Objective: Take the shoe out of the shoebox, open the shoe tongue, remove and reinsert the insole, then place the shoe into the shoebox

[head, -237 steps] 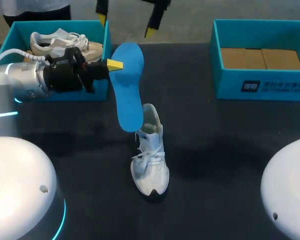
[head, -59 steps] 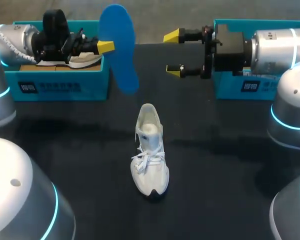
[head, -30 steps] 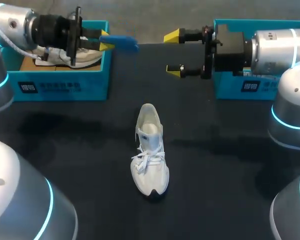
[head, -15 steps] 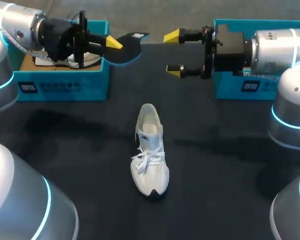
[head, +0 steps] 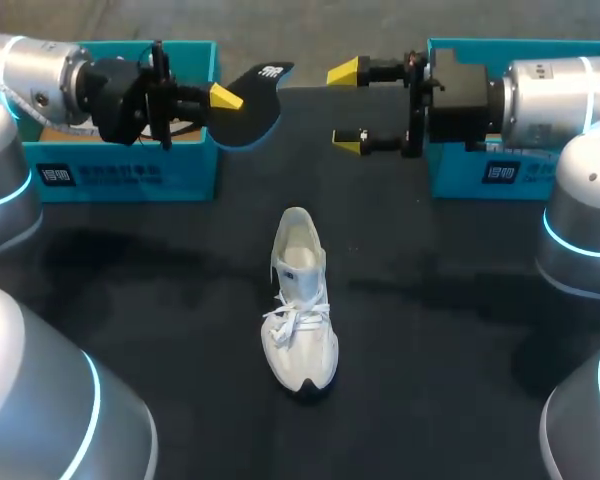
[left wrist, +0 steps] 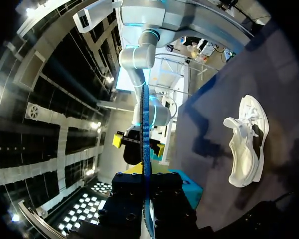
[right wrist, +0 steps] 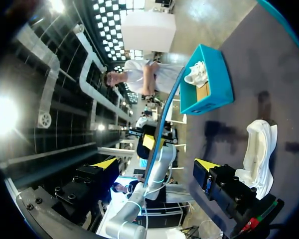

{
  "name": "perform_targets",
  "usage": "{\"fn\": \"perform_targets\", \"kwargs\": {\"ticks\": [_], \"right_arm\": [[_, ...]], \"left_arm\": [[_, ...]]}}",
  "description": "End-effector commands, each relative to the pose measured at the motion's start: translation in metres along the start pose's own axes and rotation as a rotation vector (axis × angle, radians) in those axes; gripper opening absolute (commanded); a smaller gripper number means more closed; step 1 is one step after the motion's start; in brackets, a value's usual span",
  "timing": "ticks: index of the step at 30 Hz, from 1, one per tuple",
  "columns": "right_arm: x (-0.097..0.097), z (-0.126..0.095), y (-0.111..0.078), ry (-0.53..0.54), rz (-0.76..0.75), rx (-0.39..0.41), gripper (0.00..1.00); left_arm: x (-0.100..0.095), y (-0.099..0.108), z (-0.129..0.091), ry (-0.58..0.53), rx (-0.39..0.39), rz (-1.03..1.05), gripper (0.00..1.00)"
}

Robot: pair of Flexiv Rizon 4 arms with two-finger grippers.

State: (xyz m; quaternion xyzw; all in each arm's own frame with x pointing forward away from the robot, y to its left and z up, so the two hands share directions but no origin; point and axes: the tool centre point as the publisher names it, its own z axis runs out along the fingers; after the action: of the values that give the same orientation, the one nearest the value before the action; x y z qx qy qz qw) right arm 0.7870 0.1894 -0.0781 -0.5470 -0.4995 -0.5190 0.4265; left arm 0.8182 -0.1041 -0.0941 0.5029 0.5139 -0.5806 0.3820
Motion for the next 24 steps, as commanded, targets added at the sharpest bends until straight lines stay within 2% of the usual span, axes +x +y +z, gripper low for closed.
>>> {"fn": "perform_targets", "kwargs": {"ticks": [1,4,10,12,17,24], "right_arm": [[0.000,0.003,0.000,-0.001,0.000,-0.003,1.00],[0.000,0.003,0.000,-0.001,0.000,-0.003,1.00],[0.000,0.003,0.000,-0.001,0.000,-0.003,1.00],[0.000,0.003,0.000,-0.001,0.000,-0.003,1.00],[0.000,0.004,0.000,0.000,0.001,-0.002,1.00],[0.004,0.022,-0.005,-0.042,-0.019,0.030,1.00]], "left_arm": [[0.000,-0.002,0.000,0.000,-0.006,0.002,0.00],[0.000,-0.002,0.000,0.000,-0.006,0.002,0.00],[0.004,-0.003,0.015,0.051,-0.011,0.184,0.00],[0.005,-0.003,0.018,0.036,0.013,0.248,0.00],[0.006,0.002,0.022,0.024,0.015,0.300,0.00],[0.015,0.009,0.030,-0.007,0.020,0.376,0.00]]}}
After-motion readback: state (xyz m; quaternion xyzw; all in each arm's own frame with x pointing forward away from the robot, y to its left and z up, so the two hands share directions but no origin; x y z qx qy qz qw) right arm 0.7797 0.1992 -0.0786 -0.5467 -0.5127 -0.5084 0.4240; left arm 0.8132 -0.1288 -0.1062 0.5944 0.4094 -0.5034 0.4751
